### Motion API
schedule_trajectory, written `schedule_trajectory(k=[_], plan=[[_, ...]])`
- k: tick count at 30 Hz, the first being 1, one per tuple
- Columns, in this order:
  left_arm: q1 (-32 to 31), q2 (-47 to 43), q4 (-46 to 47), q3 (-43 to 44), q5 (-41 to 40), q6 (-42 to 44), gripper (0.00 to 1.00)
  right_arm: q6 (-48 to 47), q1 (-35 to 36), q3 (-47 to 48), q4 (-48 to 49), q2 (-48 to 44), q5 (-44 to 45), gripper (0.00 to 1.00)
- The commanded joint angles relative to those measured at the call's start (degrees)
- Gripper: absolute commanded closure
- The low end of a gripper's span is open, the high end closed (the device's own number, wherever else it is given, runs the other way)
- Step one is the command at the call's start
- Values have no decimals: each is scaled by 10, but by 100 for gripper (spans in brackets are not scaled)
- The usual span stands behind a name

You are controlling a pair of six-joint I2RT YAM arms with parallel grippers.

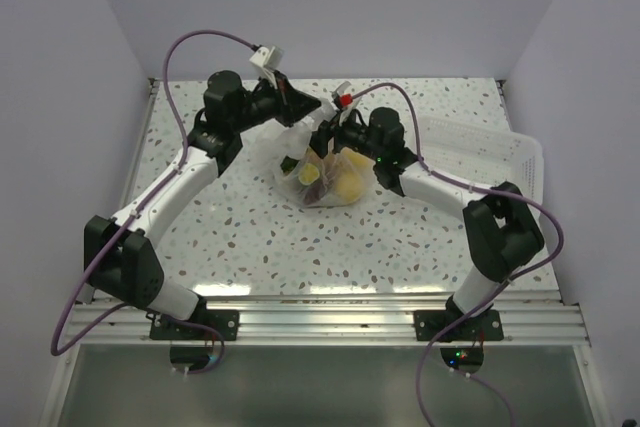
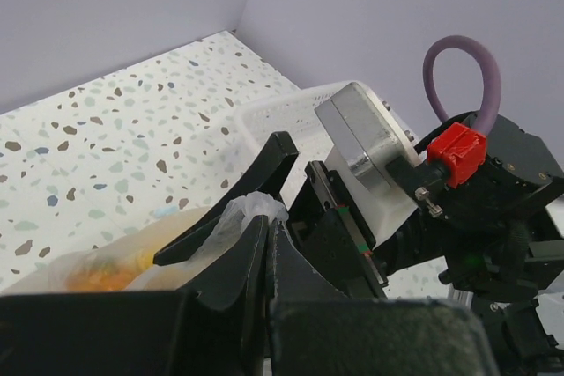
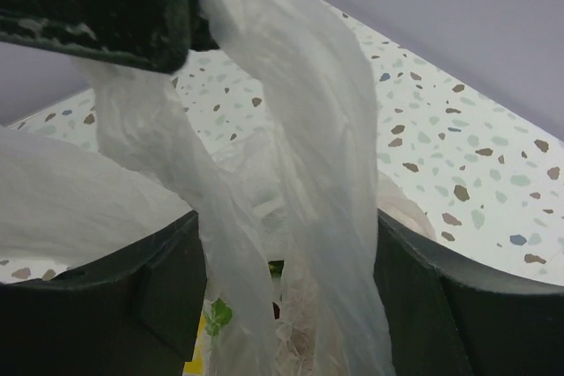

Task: Place the fake fruits into the plastic bag and tie a complex knot
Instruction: Tie the plastic bag at the center of the board.

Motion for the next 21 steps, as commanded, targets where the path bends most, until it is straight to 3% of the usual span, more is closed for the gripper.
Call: schedule_trajectory(k=[1,5,10,14,15,21], plan=[[-1,-16,53,21,-23,-24,100,17,1,3,42,5,28,32],[13,-20,68,14,-58,-39,100,29,0,-5,43,10,20,44],[29,-13,80,17,-76,-39,100,26,0,-35,34,2,-6,47],[31,-6,100,19,-62,-53,100,24,0,-50,29,5,-25,75],[30,-5,103,19,-59,-55,100,26,0,-53,32,6,-25,97],[42,-1,93,22,-79,-46,100,28,-5,-59,30,5,-83,100]])
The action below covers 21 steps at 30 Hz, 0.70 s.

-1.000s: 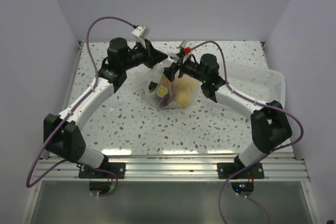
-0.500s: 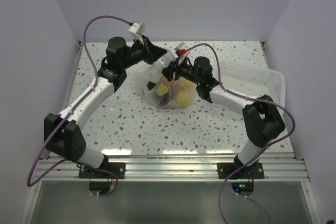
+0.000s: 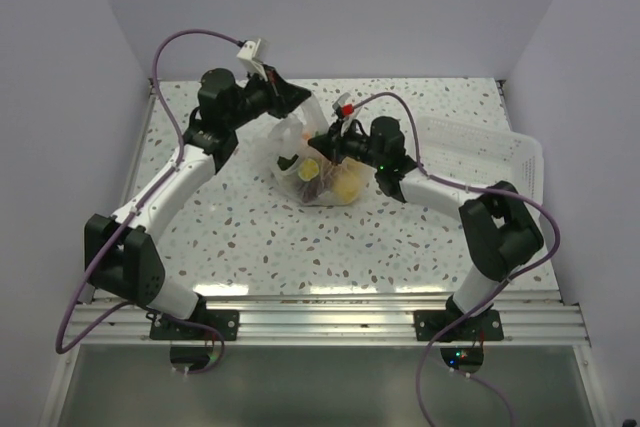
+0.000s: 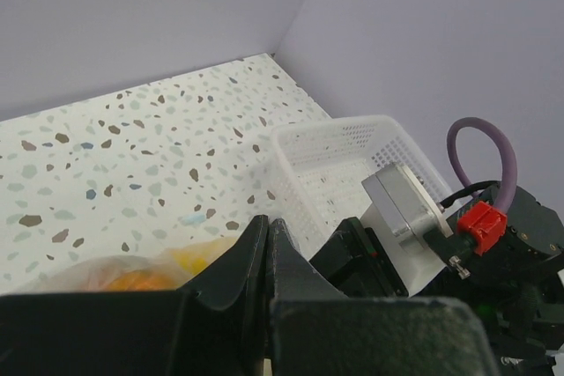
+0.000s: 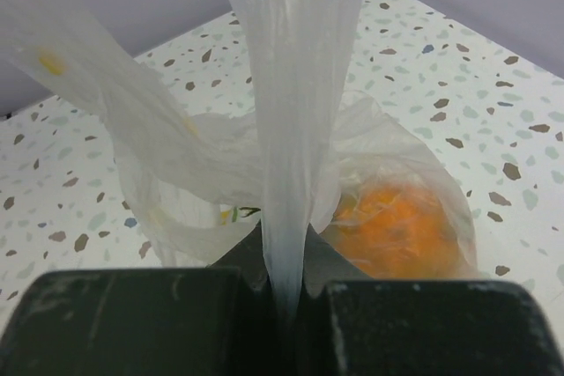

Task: Place the fake fruits into the plastic bag and tie a complex knot
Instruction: Tie the plastic bag at the center of the board.

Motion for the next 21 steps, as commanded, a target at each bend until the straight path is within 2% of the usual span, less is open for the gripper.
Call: schedule_trajectory(k=[1,3,6,7,12,13,15,16,19,21], plan=[[19,-8,70,22,-32,-2,100,3,-11,-10,-15,-2,-73,100],[29,-12,54,27,-34,18,100,8,-22,-3,-44,-2,-135,100],[39,-31,25,29,-34,72,100,-13,-48,52,-174,5,-232,100],[39,-39,10,22,-64,105,100,-41,-58,89,-263,16,-259,100],[31,-84,-15,-9,-157,140,100,-153,-87,185,-490,56,-403,100],[27,-87,-21,-17,-168,151,100,-202,-91,220,-574,65,-419,100],[13,-94,-24,-23,-193,158,100,-265,-101,291,-680,105,-448,100],[12,-95,-26,-25,-196,160,100,-375,-104,321,-823,122,-452,100],[8,-92,-28,-26,-211,174,100,-534,-108,414,-1056,192,-443,100],[7,-83,-31,-24,-222,185,100,-583,-108,437,-1125,222,-441,100]])
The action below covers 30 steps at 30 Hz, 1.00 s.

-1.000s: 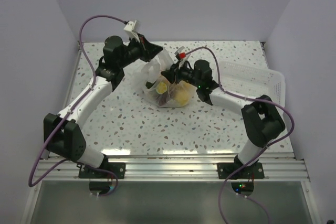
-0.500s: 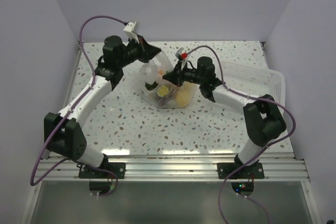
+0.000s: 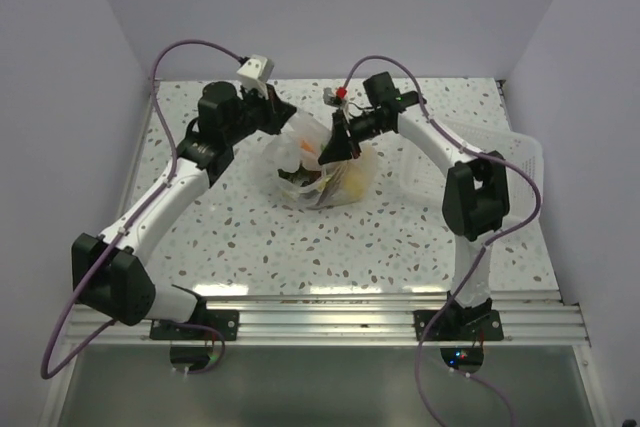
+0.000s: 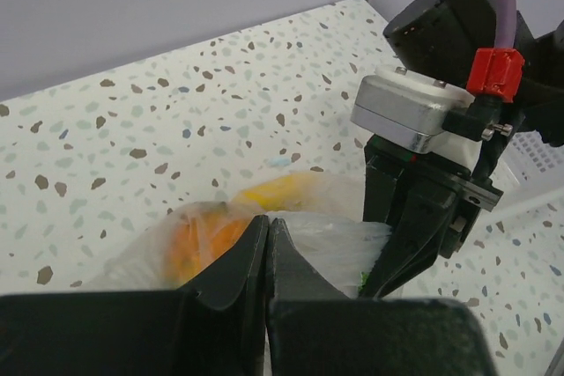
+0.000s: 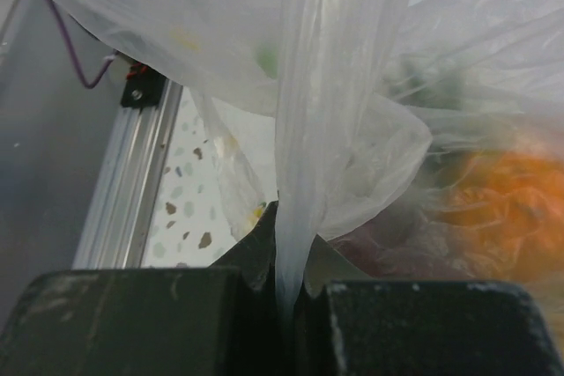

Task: Place the fake fruits into the plastic bag and tie a complex knot
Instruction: Tie the plastic bag at the center of the board.

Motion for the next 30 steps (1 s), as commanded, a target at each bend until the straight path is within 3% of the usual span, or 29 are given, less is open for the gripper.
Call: schedule_trajectory(k=[1,3,4,6,7,15,19,20,21,22,23,25,29,30], plan=[[19,-15,72,15,-120,57,100,-163,-15,9,-335,45,-11,100],[20,-3,67,16,-145,62,100,-110,-16,-58,-269,1,9,100],[26,3,59,17,-150,64,100,-21,-16,-92,-147,-28,20,100],[33,14,56,12,-146,66,100,62,-18,-174,24,-93,54,100],[39,16,59,10,-135,69,100,112,-18,-184,51,-102,61,100],[57,38,-11,24,-80,55,100,159,-13,-121,67,-75,142,100],[109,69,-104,73,-21,24,98,155,2,-117,64,-74,183,100],[118,70,-118,82,1,26,86,156,3,-116,60,-73,183,100],[130,65,-117,76,84,27,73,161,5,-112,55,-71,186,100],[155,53,-88,64,125,21,45,163,5,-110,54,-70,193,100],[167,21,-67,48,160,18,35,165,7,-109,52,-68,196,100],[198,-28,-25,11,257,25,24,171,7,-102,49,-67,198,100],[257,-74,-49,8,377,47,22,170,10,-96,45,-65,201,100],[278,-77,-92,18,446,86,22,170,9,-96,43,-65,200,100]])
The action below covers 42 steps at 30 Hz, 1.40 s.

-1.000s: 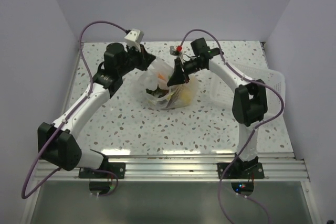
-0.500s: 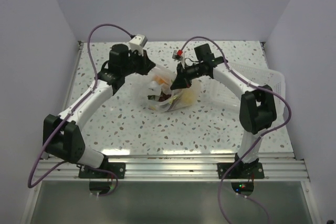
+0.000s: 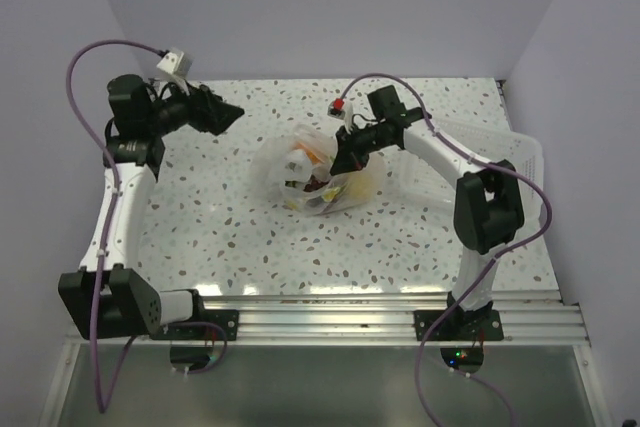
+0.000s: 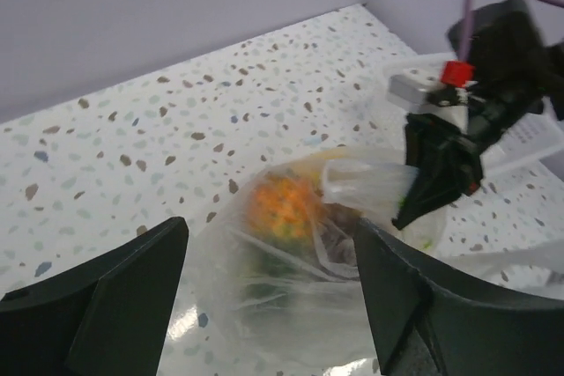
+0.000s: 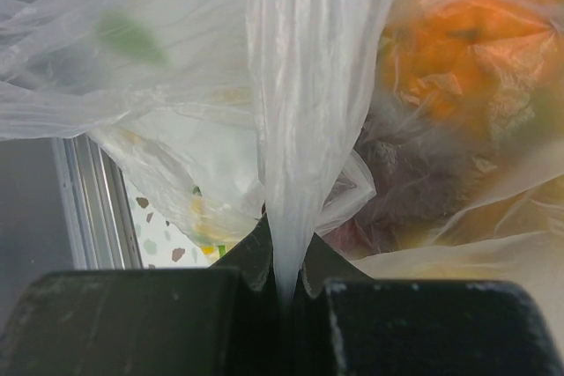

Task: Place the fake fruits into the plastic bag and tie a complex knot
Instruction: Tie the plastic bag at the center of the board.

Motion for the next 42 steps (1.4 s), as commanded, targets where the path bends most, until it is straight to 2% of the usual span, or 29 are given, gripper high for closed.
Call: schedule_trajectory(k=[1,2,3,4,6,8,9,12,16,20,23,24,26,27,29,30,31,32,33,34,35,36,37,38,42], plan=[[36,-45,-51,26,230,103,17,7,1,24,-24,2,11,100],[37,-41,-118,45,261,179,14,4,2,29,-28,3,11,100],[35,-35,-283,92,275,360,11,4,3,30,-29,5,12,100],[30,-25,-349,105,279,441,7,3,3,32,-30,4,11,100],[9,-14,-453,118,240,589,6,3,2,34,-29,3,8,100],[-2,11,-526,116,233,715,4,1,4,33,-26,3,7,100],[-24,19,-582,114,212,831,2,1,4,34,-26,4,8,100],[-70,38,-595,88,189,973,0,-15,6,42,-42,10,0,100],[-116,60,-536,70,204,1022,0,-40,8,54,-64,14,-2,100],[-164,104,-570,96,221,1098,2,-59,9,64,-82,18,-12,100],[-198,128,-608,117,235,1128,19,-67,10,70,-85,21,-16,100],[-211,129,-607,120,245,1116,37,-74,11,72,-93,22,-17,100],[-221,133,-593,120,255,1092,52,-79,12,72,-93,22,-19,100],[-223,132,-547,115,271,1025,65,-94,13,73,-103,22,-21,100],[-223,124,-484,110,278,940,78,-102,13,72,-108,18,-19,100],[-222,120,-416,99,276,864,87,-114,14,73,-113,17,-24,100],[-222,107,-374,91,274,820,90,-120,14,73,-116,15,-26,100],[-222,99,-252,62,262,762,93,-122,14,70,-111,13,-27,100],[-222,82,-184,44,254,619,97,-125,16,69,-111,11,-29,100],[-222,76,-123,28,244,556,99,-132,17,70,-114,11,-31,100],[-222,72,-8,-1,221,492,100,-139,18,71,-121,10,-37,100],[-223,72,16,-8,208,406,100,-147,20,71,-120,10,-38,100],[-224,77,36,-10,196,374,100,-147,21,71,-116,9,-36,100],[-224,81,86,-16,183,306,100,-151,22,70,-113,8,-37,100],[-234,98,129,-20,133,200,100,-154,27,84,-114,12,-39,100]])
